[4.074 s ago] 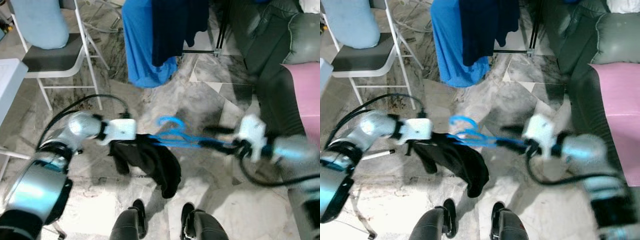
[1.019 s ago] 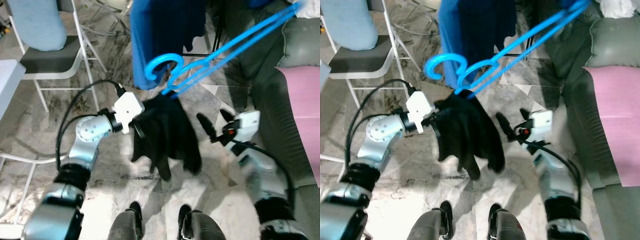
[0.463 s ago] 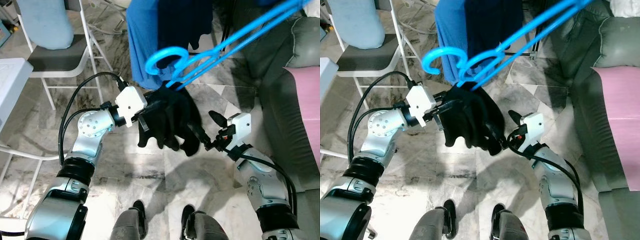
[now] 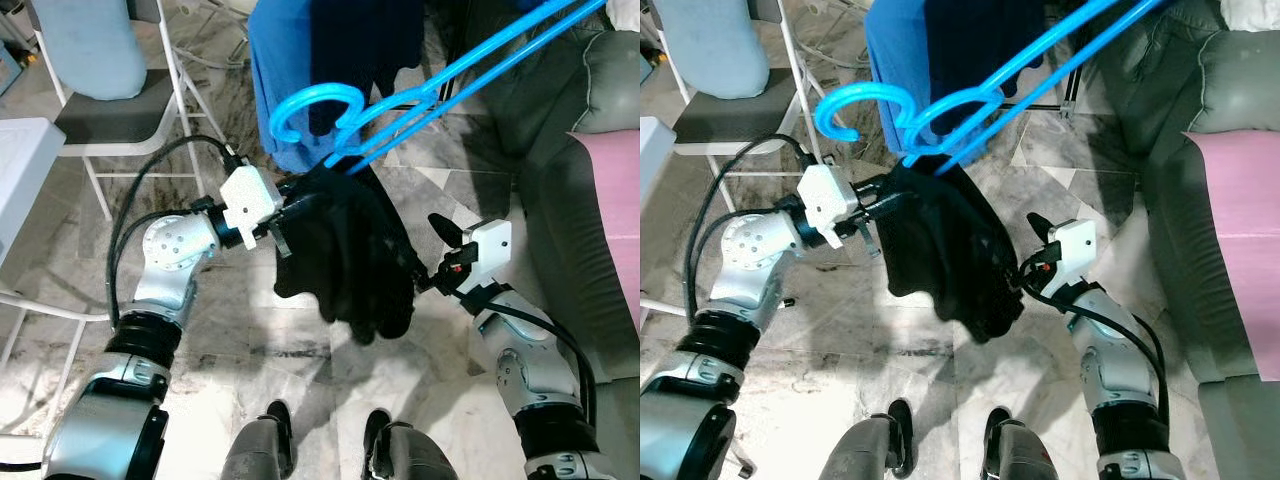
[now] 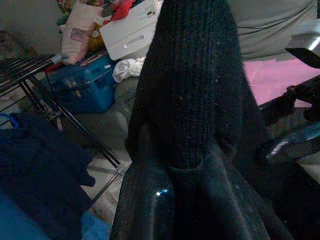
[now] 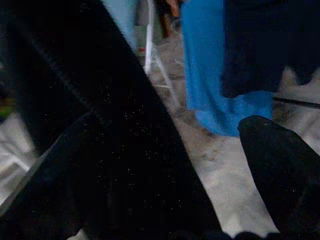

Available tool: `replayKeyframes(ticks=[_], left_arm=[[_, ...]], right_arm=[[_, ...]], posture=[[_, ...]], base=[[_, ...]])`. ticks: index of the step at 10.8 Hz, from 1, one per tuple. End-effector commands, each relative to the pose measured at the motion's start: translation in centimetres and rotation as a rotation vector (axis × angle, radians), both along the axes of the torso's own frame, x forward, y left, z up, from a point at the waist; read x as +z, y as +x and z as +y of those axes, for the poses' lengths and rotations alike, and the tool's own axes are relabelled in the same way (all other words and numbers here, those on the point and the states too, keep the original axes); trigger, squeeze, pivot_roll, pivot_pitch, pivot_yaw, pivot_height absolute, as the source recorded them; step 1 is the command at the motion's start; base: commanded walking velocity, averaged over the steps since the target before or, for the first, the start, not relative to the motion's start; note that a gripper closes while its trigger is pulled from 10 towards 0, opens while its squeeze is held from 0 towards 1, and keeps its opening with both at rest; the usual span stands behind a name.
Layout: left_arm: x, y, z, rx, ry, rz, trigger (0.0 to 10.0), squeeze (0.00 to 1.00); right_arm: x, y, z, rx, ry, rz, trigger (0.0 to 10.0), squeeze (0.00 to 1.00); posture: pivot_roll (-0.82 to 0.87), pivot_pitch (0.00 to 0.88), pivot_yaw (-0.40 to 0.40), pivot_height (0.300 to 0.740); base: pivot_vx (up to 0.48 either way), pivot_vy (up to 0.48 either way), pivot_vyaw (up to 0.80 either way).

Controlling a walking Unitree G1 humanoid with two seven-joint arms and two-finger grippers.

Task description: Hang hanger

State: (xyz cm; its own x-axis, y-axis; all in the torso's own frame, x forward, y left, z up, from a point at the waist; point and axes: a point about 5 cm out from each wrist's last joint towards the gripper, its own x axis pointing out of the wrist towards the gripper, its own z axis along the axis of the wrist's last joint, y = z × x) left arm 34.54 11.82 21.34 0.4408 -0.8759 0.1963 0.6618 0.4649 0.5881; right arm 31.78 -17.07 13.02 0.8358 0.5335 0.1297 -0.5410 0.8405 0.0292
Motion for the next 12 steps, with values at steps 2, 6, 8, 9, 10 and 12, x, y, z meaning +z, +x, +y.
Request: replayKeyframes(ticks=[2, 6, 8, 9, 10, 12], left_arm=[[0.4, 0.7, 0.8, 0.073, 0.035, -0.032, 0.0, 0.0], [-0.5, 1.1, 1.0, 0.103, 0.054, -0.011, 0.0, 0.0], [-0.6, 1.1, 1.4, 0.107, 0.053, -0.012, 0.0, 0.0], [-0.3, 0.9, 1.3, 0.094, 0.037, -0.026, 0.0, 0.0], [0.1, 0.7, 0.9, 0.058, 0.016, -0.037, 0.0, 0.0], [2.0, 0.4, 0.0, 0.011, -0.026, -0.098, 0.0, 0.0]], right_arm=[[0.3, -1.6, 1.5, 0.185, 0.068, 0.008, 10.0, 0.0], [1.4, -1.5, 0.3, 0.157, 0.058, -0.016, 10.0, 0.0], [1.7, -0.6, -0.4, 0.065, 0.048, -0.036, 10.0, 0.0], [1.6, -0.4, -0.4, 0.048, 0.041, -0.036, 10.0, 0.0], [1.4, 0.0, -0.2, 0.03, 0.033, -0.031, 10.0, 0.0], [0.6, 0.3, 0.6, 0.032, 0.022, -0.004, 10.0, 0.0]], posture=[[-0.01, 0.269, 0.116, 0.74], [-0.02, 0.269, 0.12, 0.74], [-0.01, 0.268, 0.122, 0.74], [-0.01, 0.268, 0.121, 0.74], [-0.01, 0.268, 0.12, 0.74], [-0.01, 0.266, 0.114, 0.74]], base=[[0.0, 0.0, 0.0], [0.0, 0.0, 0.0], [0.0, 0.0, 0.0], [0.0, 0.0, 0.0], [0.0, 0.0, 0.0], [0.0, 0.0, 0.0]])
